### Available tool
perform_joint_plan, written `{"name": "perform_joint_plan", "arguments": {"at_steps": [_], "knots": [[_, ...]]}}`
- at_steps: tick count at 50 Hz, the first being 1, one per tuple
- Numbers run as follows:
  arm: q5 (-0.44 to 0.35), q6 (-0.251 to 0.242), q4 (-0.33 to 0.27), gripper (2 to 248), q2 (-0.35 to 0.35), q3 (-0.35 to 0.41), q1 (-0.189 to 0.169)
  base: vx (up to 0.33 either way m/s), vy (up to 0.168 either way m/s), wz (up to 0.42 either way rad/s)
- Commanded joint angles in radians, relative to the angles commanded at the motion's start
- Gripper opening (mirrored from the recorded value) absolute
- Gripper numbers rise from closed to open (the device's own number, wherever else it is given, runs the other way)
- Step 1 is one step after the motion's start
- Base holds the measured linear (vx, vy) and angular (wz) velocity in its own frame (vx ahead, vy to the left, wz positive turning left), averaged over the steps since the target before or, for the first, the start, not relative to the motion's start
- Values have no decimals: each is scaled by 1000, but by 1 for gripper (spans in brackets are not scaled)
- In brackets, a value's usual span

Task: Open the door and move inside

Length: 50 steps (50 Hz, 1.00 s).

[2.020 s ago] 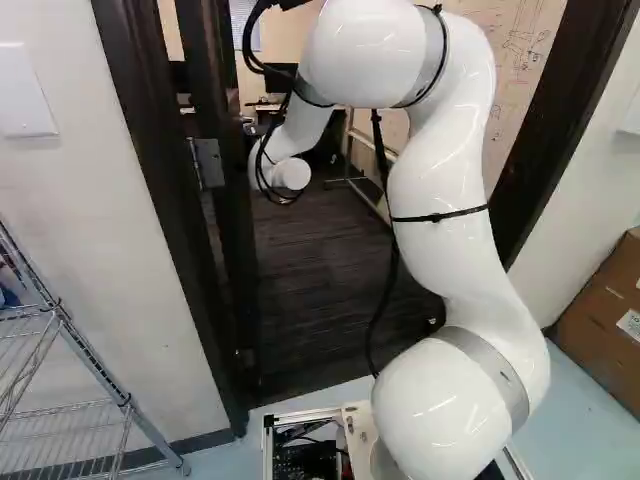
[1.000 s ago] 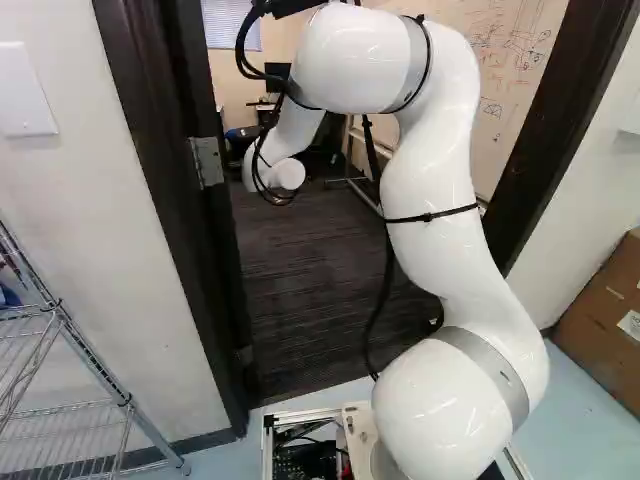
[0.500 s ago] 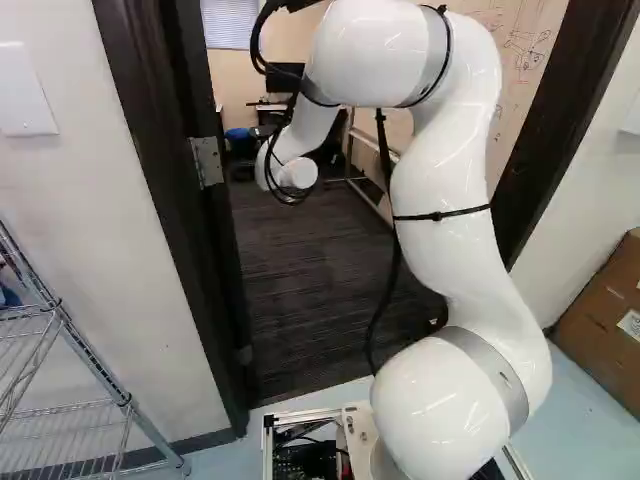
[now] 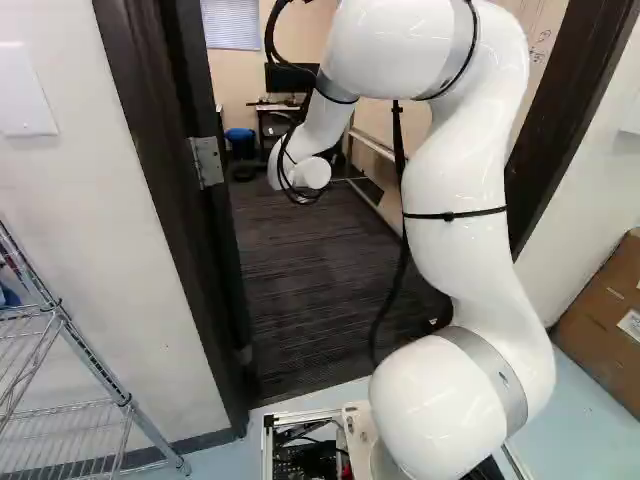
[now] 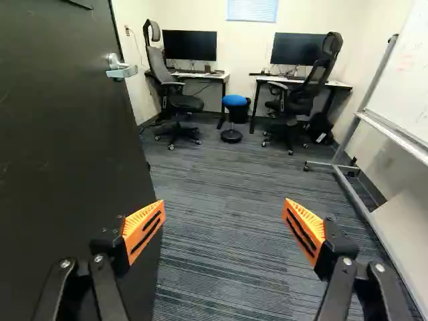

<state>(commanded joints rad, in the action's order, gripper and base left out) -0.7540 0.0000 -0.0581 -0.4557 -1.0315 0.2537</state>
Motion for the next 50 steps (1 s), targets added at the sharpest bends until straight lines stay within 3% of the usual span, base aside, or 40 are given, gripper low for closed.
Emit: {"name": "perform_joint_plan", "arguments": {"at_steps": [22, 50], "knots": [[0, 0, -35, 247, 61, 76, -51, 0, 0, 0], [0, 0, -129, 247, 137, 169, -121, 0, 0, 0]]}}
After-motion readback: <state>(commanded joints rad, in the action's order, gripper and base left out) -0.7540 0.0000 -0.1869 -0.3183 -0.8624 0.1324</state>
